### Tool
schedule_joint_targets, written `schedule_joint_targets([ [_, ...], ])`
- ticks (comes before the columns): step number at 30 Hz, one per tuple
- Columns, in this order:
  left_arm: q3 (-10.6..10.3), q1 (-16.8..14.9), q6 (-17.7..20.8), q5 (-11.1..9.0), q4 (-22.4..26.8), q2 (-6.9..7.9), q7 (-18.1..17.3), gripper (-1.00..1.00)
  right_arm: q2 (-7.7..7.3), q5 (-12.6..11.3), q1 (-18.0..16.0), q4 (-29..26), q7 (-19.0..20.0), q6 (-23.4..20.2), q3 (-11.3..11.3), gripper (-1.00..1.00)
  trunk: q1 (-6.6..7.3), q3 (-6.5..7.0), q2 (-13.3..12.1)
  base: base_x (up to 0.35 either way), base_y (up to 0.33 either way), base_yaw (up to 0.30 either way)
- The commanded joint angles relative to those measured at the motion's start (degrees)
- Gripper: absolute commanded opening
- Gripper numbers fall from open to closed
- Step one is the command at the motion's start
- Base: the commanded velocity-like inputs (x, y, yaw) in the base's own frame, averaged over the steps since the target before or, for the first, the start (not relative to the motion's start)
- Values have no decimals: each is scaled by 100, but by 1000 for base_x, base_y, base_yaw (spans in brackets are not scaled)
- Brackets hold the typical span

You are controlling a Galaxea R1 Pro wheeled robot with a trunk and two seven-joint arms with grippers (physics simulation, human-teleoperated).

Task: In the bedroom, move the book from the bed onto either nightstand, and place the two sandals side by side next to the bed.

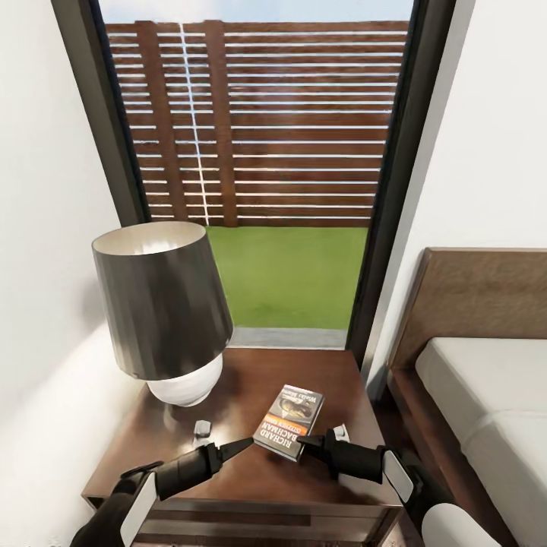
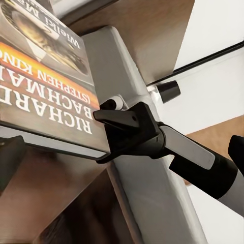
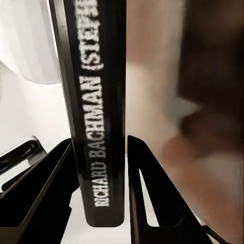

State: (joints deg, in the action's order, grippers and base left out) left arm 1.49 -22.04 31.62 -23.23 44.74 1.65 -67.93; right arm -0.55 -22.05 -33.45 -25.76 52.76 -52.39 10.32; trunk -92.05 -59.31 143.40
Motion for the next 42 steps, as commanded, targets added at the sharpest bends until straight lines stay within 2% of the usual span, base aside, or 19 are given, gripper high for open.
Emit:
schedule_joint_targets([
  [1,0,-2,55,-23,0,1,-10,100,2,8,-4,1,24,-26,22,-100,2,-6,3,0,0,0],
  [8,0,-2,55,-23,0,2,-10,100,2,8,-4,1,24,-26,22,-100,2,-6,3,0,0,0],
  [13,0,-2,54,-23,0,-4,-10,100,2,8,-4,1,24,-26,22,-100,-11,-117,9,0,0,0],
  [24,0,-2,55,-23,0,-6,-10,100,2,8,-4,1,24,-26,22,-100,-11,-117,9,0,0,0],
  [28,0,-2,53,-23,0,-6,-10,100,2,8,-4,1,24,-26,22,-100,-22,-205,15,0,0,0],
  [42,0,-2,52,-23,0,-7,-10,100,2,8,-4,1,24,-26,22,-100,-22,-205,15,0,0,0],
])
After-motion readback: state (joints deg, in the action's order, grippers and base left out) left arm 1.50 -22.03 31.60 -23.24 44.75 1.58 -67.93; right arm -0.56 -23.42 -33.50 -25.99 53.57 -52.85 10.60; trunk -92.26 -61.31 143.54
